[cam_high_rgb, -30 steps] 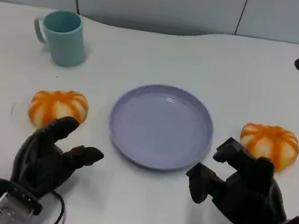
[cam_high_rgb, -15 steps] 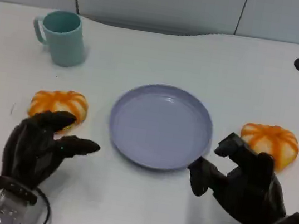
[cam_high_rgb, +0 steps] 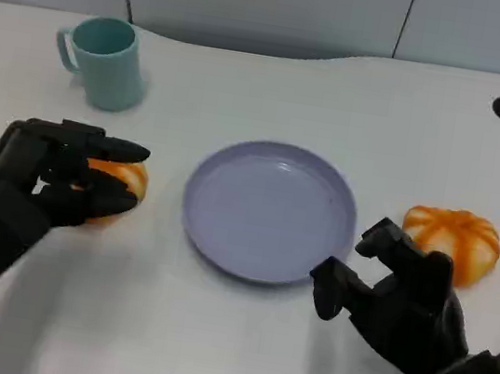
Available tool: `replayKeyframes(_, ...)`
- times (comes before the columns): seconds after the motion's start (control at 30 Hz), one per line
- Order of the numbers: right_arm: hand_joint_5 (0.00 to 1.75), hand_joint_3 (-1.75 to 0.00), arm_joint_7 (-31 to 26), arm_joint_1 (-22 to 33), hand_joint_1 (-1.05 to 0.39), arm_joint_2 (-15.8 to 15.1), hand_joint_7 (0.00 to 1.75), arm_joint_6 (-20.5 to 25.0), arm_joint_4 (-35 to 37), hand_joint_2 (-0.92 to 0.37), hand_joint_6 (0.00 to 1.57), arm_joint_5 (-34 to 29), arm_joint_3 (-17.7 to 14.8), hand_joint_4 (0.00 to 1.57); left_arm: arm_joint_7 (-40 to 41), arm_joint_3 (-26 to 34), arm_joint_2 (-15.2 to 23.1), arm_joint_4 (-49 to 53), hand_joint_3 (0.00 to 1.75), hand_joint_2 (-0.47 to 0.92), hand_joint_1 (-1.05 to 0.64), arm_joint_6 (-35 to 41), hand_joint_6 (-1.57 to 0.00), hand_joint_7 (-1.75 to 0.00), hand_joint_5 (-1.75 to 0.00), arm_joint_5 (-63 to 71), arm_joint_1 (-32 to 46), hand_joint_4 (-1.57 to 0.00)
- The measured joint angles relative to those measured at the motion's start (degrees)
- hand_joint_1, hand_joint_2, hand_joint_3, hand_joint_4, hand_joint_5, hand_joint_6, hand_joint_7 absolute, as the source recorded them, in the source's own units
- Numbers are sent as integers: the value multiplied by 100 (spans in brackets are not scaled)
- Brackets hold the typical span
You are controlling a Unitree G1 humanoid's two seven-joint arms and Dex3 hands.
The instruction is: Grasp the bread from the table and place it into the plate.
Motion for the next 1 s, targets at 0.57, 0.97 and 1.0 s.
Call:
replayKeyframes(0.57, 146, -29, 278, -69, -79, -37, 93, -37, 158, -92, 84, -2, -150, 89, 1889, -1911, 170, 1245, 29, 92, -105, 2359, -11, 0, 0, 1530, -1228, -16)
replayKeyframes(0.97, 154, -30, 251, 145, -79, -120, 104, 50, -153, -92, 81, -51, -115, 87, 1722, -2384, -101, 1451, 25, 92, -105, 3485, -2, -32, -62, 1682, -1486, -4)
replayKeyframes(1.0, 154, -30, 243, 173, -79, -135, 104, 93, -187, -92, 81, -51, -115, 87, 1689, -2407, -132, 1463, 23, 92, -105, 3562, -1, -84, -117, 1688, -1488, -2)
